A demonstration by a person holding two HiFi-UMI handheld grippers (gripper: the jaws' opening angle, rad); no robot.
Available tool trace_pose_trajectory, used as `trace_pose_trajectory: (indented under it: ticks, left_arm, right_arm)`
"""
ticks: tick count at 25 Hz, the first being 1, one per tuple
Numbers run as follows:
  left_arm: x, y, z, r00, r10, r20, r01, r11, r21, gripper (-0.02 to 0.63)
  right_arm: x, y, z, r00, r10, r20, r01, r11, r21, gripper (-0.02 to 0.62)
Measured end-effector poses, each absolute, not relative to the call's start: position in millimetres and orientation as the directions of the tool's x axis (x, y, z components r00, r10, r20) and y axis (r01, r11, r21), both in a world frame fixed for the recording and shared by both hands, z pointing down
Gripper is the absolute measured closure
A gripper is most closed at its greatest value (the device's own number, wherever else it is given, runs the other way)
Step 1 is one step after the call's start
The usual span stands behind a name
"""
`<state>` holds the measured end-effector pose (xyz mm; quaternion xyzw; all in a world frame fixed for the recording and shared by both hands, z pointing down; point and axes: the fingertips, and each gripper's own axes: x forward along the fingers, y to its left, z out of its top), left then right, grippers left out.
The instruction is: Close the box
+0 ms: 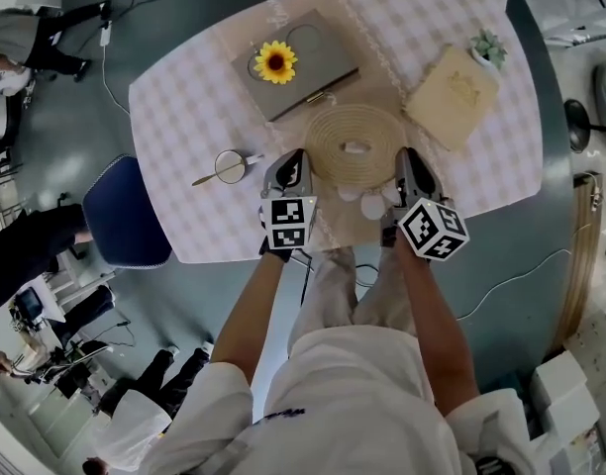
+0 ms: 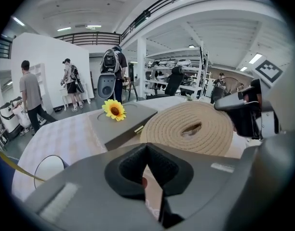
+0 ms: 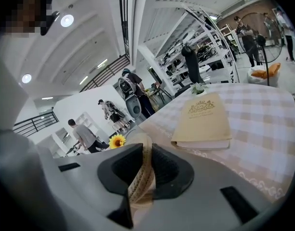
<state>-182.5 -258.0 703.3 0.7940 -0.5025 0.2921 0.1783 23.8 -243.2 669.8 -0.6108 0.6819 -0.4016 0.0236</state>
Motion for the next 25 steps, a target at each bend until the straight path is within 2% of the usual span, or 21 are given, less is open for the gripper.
trace_pose_trajectory:
  ticks: [25]
  left_arm:
    - [-184, -259, 704, 0.32, -0.681, 0.658, -0.891, -0.452, -0.035, 0.606]
  right_arm:
    - [23, -244, 708, -0.241, -0.811, 0.532, -0.858, -0.078, -0.508, 0.532]
